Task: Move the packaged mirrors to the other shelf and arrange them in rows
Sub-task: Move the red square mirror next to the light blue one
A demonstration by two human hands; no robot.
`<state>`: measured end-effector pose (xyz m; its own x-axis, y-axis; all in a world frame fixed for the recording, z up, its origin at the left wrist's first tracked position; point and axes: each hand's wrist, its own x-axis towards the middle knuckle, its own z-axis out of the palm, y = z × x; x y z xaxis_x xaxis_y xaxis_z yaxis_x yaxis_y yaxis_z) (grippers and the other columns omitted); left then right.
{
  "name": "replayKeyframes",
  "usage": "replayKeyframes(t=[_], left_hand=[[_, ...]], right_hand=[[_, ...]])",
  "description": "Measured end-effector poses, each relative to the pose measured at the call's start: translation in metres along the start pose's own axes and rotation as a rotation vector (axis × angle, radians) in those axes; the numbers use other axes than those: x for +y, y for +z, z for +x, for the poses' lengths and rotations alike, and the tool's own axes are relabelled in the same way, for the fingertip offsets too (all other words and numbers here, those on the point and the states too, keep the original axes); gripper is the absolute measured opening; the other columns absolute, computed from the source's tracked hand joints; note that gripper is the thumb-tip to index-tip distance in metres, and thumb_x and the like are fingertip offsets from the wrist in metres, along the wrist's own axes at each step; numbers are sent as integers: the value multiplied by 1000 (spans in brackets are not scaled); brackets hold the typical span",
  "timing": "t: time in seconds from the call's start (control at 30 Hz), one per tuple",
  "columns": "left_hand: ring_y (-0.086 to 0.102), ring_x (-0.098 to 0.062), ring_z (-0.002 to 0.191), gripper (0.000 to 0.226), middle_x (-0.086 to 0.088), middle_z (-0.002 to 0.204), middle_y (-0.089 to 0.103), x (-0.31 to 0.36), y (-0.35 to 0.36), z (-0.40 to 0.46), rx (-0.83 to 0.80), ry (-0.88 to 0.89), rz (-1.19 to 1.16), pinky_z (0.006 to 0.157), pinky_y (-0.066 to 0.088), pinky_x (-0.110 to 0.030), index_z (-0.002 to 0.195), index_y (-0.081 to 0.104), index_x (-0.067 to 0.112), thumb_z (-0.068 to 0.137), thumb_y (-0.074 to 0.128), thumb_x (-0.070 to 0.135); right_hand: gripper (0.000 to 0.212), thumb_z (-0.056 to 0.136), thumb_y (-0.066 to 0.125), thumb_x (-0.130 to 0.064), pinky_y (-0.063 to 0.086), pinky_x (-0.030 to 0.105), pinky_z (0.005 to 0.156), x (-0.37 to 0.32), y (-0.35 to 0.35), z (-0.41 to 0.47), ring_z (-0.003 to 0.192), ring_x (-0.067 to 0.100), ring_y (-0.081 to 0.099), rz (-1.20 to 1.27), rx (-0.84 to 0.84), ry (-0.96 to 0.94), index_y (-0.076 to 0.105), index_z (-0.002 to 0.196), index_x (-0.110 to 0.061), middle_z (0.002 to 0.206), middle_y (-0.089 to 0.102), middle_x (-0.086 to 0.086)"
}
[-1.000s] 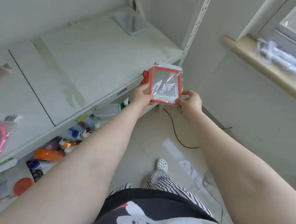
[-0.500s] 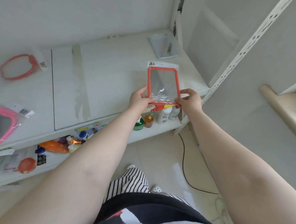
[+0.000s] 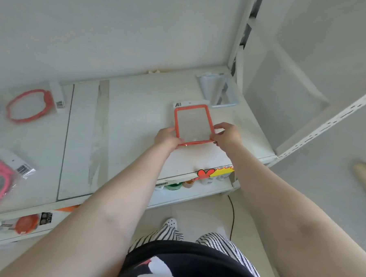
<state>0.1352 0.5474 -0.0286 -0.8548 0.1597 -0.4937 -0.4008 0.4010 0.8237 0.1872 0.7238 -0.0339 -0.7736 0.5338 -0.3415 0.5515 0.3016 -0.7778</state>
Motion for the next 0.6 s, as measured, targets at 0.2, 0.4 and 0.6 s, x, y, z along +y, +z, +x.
replayKeyframes(t=[0.2,0.4,0.6], left_hand=[[69,-31,97,56,-19,107,71,0,-1,15,133,15,189,93,54,-39,121,64,6,67,78,10],[57,-32,115,45,-15,118,63,-6,12,20,310,59,446,94,48,-35,124,60,13,80,68,17],[27,-31,139,84,-11,151,28,-13,46,31,384,216,612,111,33,-36,145,33,15,77,72,44]], right_hand=[[30,86,66,-9,38,16,38,-3,14,34,52,16,57,-114,-111,-32,62,115,-10,88,69,14],[32,85,66,-16,45,26,60,-2,14,51,72,26,58,-276,-172,-88,62,117,-13,96,64,6],[29,89,61,-29,46,30,83,2,3,82,113,28,56,-371,14,-203,61,115,-16,121,54,9]])
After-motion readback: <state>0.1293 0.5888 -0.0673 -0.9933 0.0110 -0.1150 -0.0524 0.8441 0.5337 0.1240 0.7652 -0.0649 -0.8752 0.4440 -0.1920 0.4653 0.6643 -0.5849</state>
